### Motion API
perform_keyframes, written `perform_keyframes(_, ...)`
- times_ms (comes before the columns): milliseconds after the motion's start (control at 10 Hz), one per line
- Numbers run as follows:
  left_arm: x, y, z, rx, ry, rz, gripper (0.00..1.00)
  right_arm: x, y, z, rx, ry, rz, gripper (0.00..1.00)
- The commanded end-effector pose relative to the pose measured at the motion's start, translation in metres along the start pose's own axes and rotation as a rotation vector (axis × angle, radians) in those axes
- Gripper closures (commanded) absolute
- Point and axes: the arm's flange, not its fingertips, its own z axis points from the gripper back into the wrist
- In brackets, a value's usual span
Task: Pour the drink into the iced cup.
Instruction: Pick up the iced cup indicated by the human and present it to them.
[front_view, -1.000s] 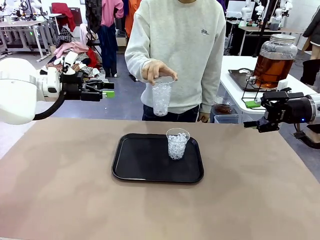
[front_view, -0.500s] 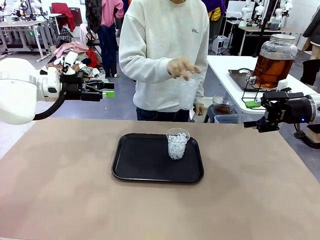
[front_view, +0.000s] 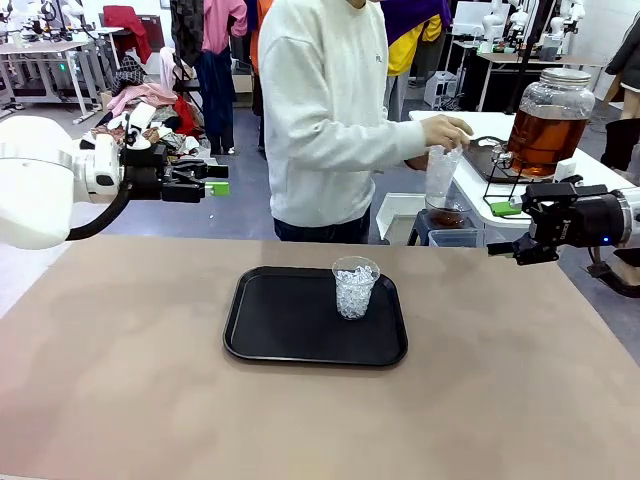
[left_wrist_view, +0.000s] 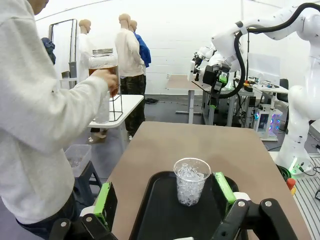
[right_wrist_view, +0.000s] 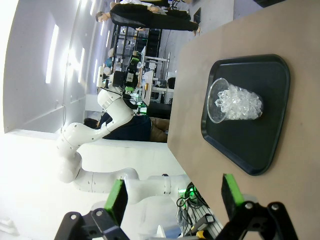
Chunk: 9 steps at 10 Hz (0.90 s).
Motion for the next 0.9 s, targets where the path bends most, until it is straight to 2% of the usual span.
perform_keyframes(0, 0.0013, 0.0006, -0.0009, 0.012, -0.008, 0.000, 0.00, -0.0008, 0.0015, 0.0008, -0.002, -0.006, 0.001, 0.00)
perform_keyframes(800, 0.0013, 0.0006, -0.0009, 0.012, -0.008, 0.000, 0.00, -0.0008, 0.0015, 0.0008, -0.002, -0.006, 0.001, 0.00)
